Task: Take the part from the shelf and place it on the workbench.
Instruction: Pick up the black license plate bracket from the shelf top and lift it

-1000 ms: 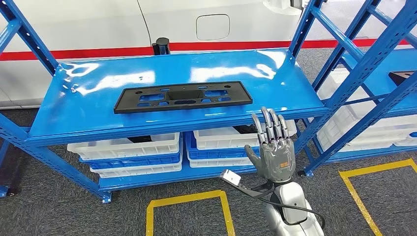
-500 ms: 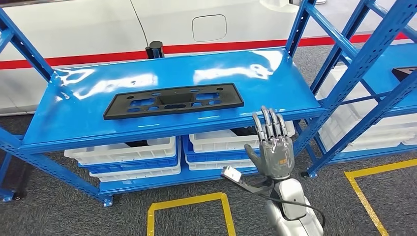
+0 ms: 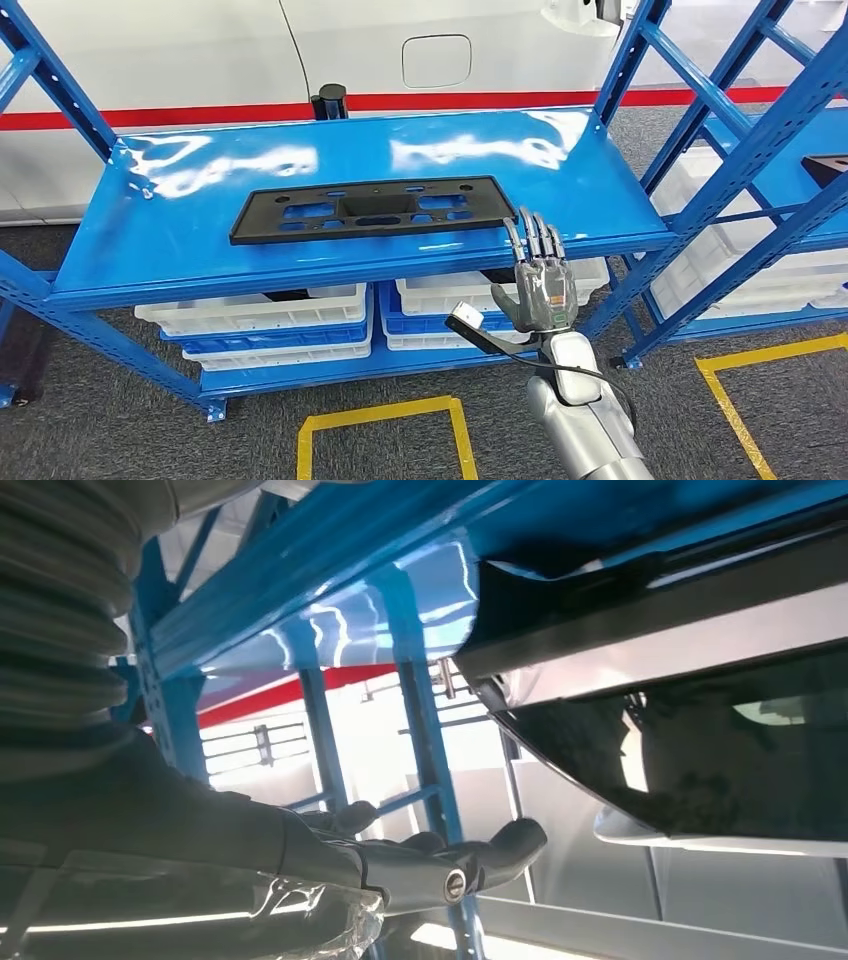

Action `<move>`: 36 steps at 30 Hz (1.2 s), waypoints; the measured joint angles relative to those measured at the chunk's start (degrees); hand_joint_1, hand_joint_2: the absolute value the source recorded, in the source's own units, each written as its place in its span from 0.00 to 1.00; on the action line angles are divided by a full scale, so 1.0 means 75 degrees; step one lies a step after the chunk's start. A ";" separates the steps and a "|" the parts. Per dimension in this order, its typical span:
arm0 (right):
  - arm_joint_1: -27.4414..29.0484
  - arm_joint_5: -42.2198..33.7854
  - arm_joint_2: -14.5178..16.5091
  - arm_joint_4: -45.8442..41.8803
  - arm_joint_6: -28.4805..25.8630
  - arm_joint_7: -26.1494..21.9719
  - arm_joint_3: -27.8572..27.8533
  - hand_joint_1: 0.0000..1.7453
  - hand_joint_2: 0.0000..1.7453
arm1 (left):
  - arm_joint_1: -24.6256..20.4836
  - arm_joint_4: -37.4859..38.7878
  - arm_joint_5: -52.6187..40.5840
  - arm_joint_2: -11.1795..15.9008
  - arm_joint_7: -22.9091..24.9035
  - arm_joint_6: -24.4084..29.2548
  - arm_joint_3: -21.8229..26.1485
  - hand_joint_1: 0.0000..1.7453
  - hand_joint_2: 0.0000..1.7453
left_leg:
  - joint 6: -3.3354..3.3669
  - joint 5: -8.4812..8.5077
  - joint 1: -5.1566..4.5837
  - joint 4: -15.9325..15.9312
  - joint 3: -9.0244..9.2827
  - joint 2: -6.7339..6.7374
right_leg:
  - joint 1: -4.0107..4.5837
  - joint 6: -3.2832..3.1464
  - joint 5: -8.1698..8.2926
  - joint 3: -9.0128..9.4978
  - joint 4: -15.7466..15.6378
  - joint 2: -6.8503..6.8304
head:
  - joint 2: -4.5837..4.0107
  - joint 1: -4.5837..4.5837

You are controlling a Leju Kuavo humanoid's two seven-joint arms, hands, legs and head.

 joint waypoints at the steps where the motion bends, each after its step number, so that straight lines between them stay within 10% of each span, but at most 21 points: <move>1: -0.0022 0.0012 -0.0001 0.0059 -0.0012 0.0004 0.0007 0.00 1.00 | 0.0000 0.0001 -0.0004 0.0000 0.0004 0.0000 0.0000 0.00 0.00 | 0.0026 -0.0013 0.0000 0.0001 0.0005 0.0001 | -0.0002 -0.0012 -0.0203 -0.0292 0.0554 0.0000 | 0.0001 0.0007; 4: -0.0035 0.0180 -0.0009 0.0187 -0.0096 0.0048 0.0038 0.00 1.00 | 0.0002 -0.0003 -0.0034 0.0000 0.0026 0.0000 0.0001 0.00 0.00 | 0.0042 -0.0055 -0.0003 0.0003 0.0037 -0.0023 | -0.0021 0.0059 -0.0374 -0.0851 0.1454 -0.0001 | 0.0001 0.0010; 8: -0.0010 0.0516 -0.0013 -0.0014 -0.0149 0.0090 0.0111 0.00 1.00 | 0.0006 -0.0023 -0.0100 -0.0006 0.0028 0.0000 0.0003 0.00 0.00 | -0.0060 -0.0176 -0.0029 0.0008 0.0177 -0.0049 | -0.0019 0.0181 0.0493 0.0011 -0.0475 -0.0027 | 0.0000 0.0009; 14: 0.0088 0.0852 -0.0003 -0.0485 -0.0151 0.0201 0.0248 0.00 1.00 | 0.0021 -0.0070 -0.0153 0.0001 0.0010 0.0000 0.0003 0.00 0.00 | -0.0294 -0.0450 -0.0035 0.0257 0.0111 -0.0023 | -0.0055 -0.0166 0.0561 0.0270 -0.0848 -0.0008 | 0.0001 -0.0011; 17: 0.0159 0.0961 0.0004 -0.0710 -0.0152 0.0239 0.0310 0.00 1.00 | 0.0028 -0.0075 -0.0152 0.0004 -0.0025 -0.0003 0.0003 0.00 0.00 | -0.0387 -0.1082 -0.0023 0.1685 -0.0619 -0.0006 | -0.0060 -0.0293 0.0491 0.0363 -0.0857 -0.0009 | 0.0001 -0.0028; 19: 0.0275 0.0960 0.0005 -0.0937 -0.0152 0.0217 0.0361 0.00 1.00 | 0.0030 -0.0076 -0.0148 0.0006 -0.0065 -0.0013 0.0003 0.00 0.00 | -0.0401 -0.1111 -0.0023 0.2193 -0.0990 -0.0002 | -0.0038 -0.0327 0.0454 0.0405 -0.0854 -0.0011 | 0.0001 -0.0024; 24: 0.0415 0.0957 0.0009 -0.1481 -0.0152 0.0181 0.0474 0.00 1.00 | 0.0029 -0.0080 -0.0146 0.0008 -0.0163 -0.0028 0.0003 0.00 0.00 | -0.0273 -0.0009 -0.0043 0.0178 -0.0119 0.0002 | 0.0022 -0.0238 0.0333 0.0539 -0.0842 0.0041 | 0.0001 -0.0020; 29: 0.0459 0.0959 0.0004 -0.1750 -0.0152 0.0183 0.0499 0.00 1.00 | 0.0038 -0.0102 -0.0141 0.0004 -0.0172 -0.0031 0.0003 0.00 0.00 | -0.0056 0.0020 -0.0038 -0.0054 0.0032 -0.0004 | 0.0061 -0.0069 0.0184 0.0429 -0.0638 0.0041 | 0.0000 -0.0009; 34: 0.0540 0.1010 -0.0027 -0.1803 -0.0152 0.0298 0.0515 0.00 1.00 | 0.0054 -0.0126 -0.0134 0.0003 -0.0273 -0.0063 0.0003 0.00 0.00 | 0.0037 -0.0021 -0.0009 -0.0080 0.0088 -0.0008 | -0.0006 0.0003 -0.0486 -0.0751 0.1465 0.0033 | 0.0001 0.0002; 36: 0.0555 0.1013 -0.0048 -0.1773 -0.0152 0.0403 0.0520 0.00 1.00 | 0.0057 -0.0134 -0.0120 0.0003 -0.0353 -0.0082 0.0004 0.00 0.00 | 0.0008 -0.0057 0.0002 -0.0077 0.0136 -0.0032 | -0.0049 0.0148 -0.0137 -0.0547 0.0884 0.0023 | 0.0001 0.0003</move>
